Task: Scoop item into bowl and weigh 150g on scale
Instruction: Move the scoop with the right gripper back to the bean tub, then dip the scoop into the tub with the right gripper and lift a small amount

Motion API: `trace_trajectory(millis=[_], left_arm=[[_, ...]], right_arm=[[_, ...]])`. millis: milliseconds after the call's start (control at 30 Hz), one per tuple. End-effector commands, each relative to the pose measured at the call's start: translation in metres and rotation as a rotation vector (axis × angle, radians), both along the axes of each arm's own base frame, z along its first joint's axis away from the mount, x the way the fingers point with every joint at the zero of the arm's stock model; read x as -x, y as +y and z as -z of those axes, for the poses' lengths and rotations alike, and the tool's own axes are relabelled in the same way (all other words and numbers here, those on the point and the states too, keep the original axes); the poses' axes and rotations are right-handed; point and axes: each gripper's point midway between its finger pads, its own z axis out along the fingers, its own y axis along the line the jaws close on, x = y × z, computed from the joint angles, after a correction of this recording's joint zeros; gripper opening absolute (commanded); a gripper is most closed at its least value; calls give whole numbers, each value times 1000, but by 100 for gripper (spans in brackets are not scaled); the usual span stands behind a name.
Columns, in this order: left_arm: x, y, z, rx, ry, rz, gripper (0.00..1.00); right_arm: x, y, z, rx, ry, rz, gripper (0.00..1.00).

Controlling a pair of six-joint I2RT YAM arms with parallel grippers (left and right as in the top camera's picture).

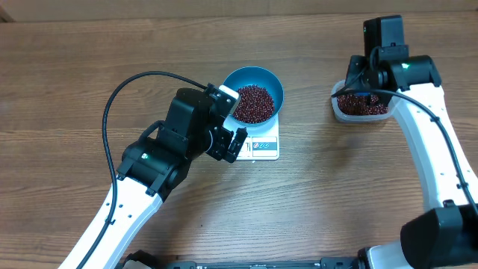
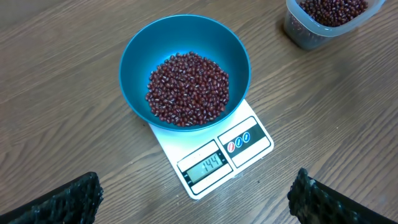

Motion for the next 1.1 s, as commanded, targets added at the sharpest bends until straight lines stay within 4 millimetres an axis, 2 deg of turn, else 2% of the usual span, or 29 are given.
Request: trace_trajectory(millis=[0,100,267,667,1067], left_arm=[[0,0,2,12,13,-6,99],[1,0,2,12,14,-6,100],[0,0,2,12,13,-6,100],[1,0,2,12,14,-6,99],[1,0,2,12,14,-6,99]], right_arm=[[-1,0,20,0,54,5,4],[-2,1,32,1,90,4,4],[-1,1,42,4,119,4,4],[-2,1,52,8,146,4,4],[0,-1,53,11,155,6,4]])
